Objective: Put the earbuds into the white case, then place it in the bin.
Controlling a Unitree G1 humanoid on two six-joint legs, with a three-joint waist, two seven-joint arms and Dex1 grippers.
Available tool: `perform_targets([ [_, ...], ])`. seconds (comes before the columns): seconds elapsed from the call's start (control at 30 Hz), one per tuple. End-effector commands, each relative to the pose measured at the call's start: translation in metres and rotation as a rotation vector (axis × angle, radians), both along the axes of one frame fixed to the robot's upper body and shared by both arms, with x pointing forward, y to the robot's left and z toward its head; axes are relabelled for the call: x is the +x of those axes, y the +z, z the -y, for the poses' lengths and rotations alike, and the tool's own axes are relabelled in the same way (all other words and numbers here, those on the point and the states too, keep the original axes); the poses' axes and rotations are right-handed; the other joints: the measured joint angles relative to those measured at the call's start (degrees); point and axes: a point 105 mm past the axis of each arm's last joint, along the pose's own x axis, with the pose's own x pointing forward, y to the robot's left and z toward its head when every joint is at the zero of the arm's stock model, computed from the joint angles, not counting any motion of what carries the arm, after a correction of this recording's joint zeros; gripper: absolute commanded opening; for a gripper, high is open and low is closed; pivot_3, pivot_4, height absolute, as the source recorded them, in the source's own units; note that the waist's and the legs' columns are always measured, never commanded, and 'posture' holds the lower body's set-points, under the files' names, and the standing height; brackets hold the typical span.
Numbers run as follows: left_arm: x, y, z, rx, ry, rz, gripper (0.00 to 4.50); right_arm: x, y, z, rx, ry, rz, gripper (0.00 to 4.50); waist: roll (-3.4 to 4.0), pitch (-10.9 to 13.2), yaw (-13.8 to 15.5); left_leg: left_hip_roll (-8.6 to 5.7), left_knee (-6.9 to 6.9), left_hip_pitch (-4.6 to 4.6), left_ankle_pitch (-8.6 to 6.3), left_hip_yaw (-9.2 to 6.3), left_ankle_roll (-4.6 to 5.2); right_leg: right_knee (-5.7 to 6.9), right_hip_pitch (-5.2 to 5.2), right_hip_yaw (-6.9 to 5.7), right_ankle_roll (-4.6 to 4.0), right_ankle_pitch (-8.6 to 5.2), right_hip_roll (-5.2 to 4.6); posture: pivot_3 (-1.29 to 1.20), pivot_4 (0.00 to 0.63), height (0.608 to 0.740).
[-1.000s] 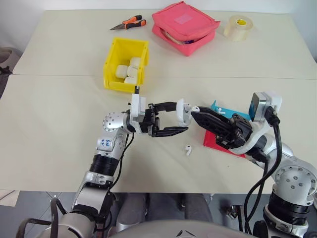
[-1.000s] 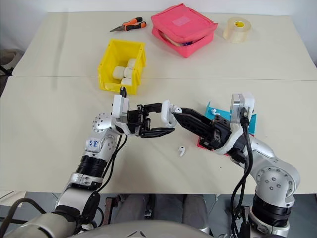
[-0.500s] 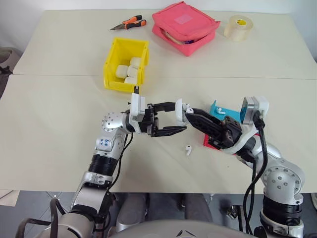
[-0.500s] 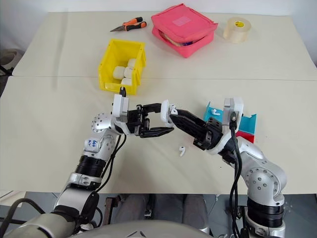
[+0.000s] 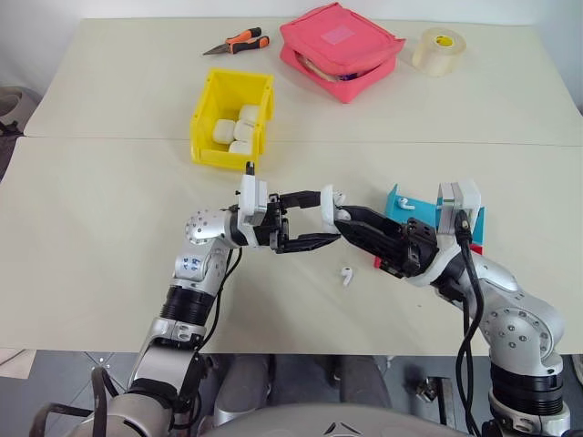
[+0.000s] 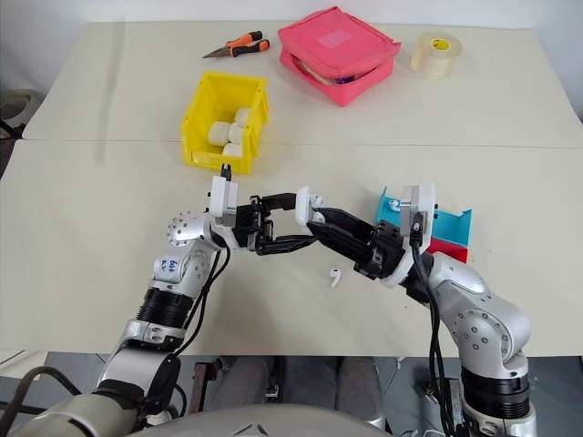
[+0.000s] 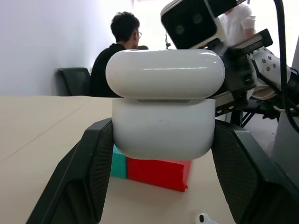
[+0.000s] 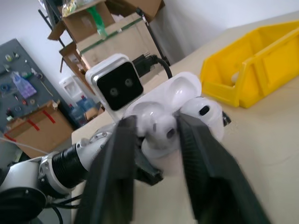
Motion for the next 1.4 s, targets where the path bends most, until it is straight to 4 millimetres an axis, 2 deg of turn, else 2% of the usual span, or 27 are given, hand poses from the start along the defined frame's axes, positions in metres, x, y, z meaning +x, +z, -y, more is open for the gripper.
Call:
perform_targets([
  [0.03, -0.006, 0.018, 0.004, -0.056, -0.031, 0.069, 2.77, -0.003, -0.004, 0.000, -0.035, 0.020, -0.005, 2.85, 0.00, 0.0, 0.0, 0.00, 0.00, 0.00, 0.00, 0.00, 0.00, 0.00, 0.00, 0.00, 0.00, 0.00, 0.00, 0.00, 0.150, 0.740],
  [0.13, -0.003, 0.012, 0.003, -0.004, -0.009, 0.074, 2.77, -0.002, 0.002, 0.007, -0.031, 0.009, 0.015, 3.86, 0.00, 0.0, 0.0, 0.00, 0.00, 0.00, 0.00, 0.00, 0.00, 0.00, 0.00, 0.00, 0.00, 0.00, -0.01, 0.00, 0.150, 0.740],
  [0.2, 0.002, 0.007, -0.008, 0.040, 0.033, 0.064, 2.77, -0.003, 0.002, 0.021, -0.065, -0.019, 0.024, 4.48, 0.00, 0.0, 0.2, -0.01, 0.00, 0.00, 0.00, 0.00, 0.00, -0.02, 0.02, 0.00, 0.00, 0.00, -0.01, 0.00, 0.150, 0.740],
  [0.33, 0.006, 0.004, -0.024, 0.100, 0.072, 0.075, 2.77, -0.004, -0.003, 0.043, -0.127, -0.071, 0.021, 4.48, -0.01, 0.0, 0.0, -0.01, -0.04, 0.00, 0.00, 0.03, 0.01, -0.04, 0.02, -0.01, 0.00, 0.00, 0.00, 0.00, 0.150, 0.740],
  [0.4, 0.008, 0.001, -0.036, 0.188, 0.082, 0.092, 2.77, 0.001, -0.006, 0.056, -0.227, -0.121, 0.038, 4.05, -0.01, 0.0, 0.0, 0.00, -0.05, 0.00, 0.00, 0.03, 0.01, -0.03, 0.02, -0.01, 0.00, 0.00, 0.00, 0.00, 0.150, 0.740],
  [0.47, 0.008, 0.000, -0.040, 0.262, 0.078, 0.132, 2.77, 0.005, -0.007, 0.059, -0.315, -0.133, 0.066, 3.57, -0.01, 0.0, -0.1, 0.02, -0.06, 0.02, 0.00, 0.06, 0.01, -0.04, 0.02, -0.01, 0.00, 0.00, 0.02, 0.00, 0.150, 0.740],
  [0.5, 0.008, -0.002, -0.039, 0.299, 0.080, 0.141, 2.77, 0.007, -0.009, 0.057, -0.361, -0.122, 0.081, 3.16, -0.01, 0.0, 0.0, 0.03, -0.06, 0.03, 0.00, 0.07, 0.01, -0.03, 0.02, 0.00, 0.00, 0.00, 0.02, 0.00, 0.150, 0.740],
  [0.63, 0.011, -0.007, -0.036, 0.404, 0.079, 0.175, 2.77, 0.012, -0.002, 0.042, -0.430, -0.083, 0.149, 1.82, -0.01, 0.0, 0.1, 0.02, -0.03, 0.03, 0.00, 0.05, 0.01, -0.02, 0.02, 0.00, 0.00, 0.00, 0.01, 0.00, 0.150, 0.740],
  [0.73, 0.015, 0.001, -0.025, 0.413, 0.102, 0.203, 2.77, 0.004, 0.010, 0.016, -0.434, 0.043, 0.239, 0.74, -0.04, 0.0, 0.1, 0.00, -0.02, 0.00, 0.00, 0.02, 0.01, -0.04, 0.02, -0.01, 0.00, 0.00, 0.00, 0.00, 0.150, 0.740],
  [0.8, 0.017, 0.004, -0.021, 0.426, 0.112, 0.223, 2.77, 0.002, 0.011, 0.008, -0.458, 0.088, 0.265, 0.03, -0.04, 0.0, 0.1, 0.00, -0.04, -0.01, 0.00, 0.00, 0.01, -0.07, 0.02, -0.02, 0.00, 0.00, 0.00, 0.00, 0.150, 0.740],
  [1.03, 0.013, -0.007, -0.012, 0.479, 0.092, 0.195, 2.77, 0.011, 0.024, -0.020, -0.435, 0.136, 0.306, 0.03, -0.04, 0.0, -0.1, 0.03, -0.03, -0.03, 0.00, -0.02, 0.00, -0.05, 0.01, -0.06, 0.00, 0.00, 0.01, 0.00, 0.150, 0.740],
  [1.13, 0.011, -0.010, -0.010, 0.474, 0.091, 0.200, 2.77, 0.022, 0.018, -0.026, -0.469, 0.109, 0.290, 0.03, -0.04, 0.0, -0.1, 0.06, -0.03, -0.02, 0.00, -0.02, 0.00, -0.05, 0.01, -0.06, 0.00, 0.00, 0.03, 0.00, 0.150, 0.740],
  [1.23, 0.010, -0.009, -0.009, 0.464, 0.093, 0.203, 2.77, 0.031, 0.007, -0.024, -0.514, 0.069, 0.261, 0.03, -0.04, 0.0, 0.1, 0.01, -0.03, -0.04, 0.00, -0.04, 0.00, -0.06, 0.01, -0.07, -0.01, 0.00, 0.00, 0.00, 0.150, 0.740],
  [1.4, 0.009, -0.004, -0.011, 0.430, 0.102, 0.211, 2.77, 0.028, -0.008, 0.001, -0.521, 0.012, 0.216, 0.03, -0.05, 0.0, 0.2, -0.03, -0.05, -0.07, -0.01, -0.04, 0.01, -0.09, 0.01, -0.10, 0.00, 0.00, -0.02, 0.00, 0.150, 0.740],
])
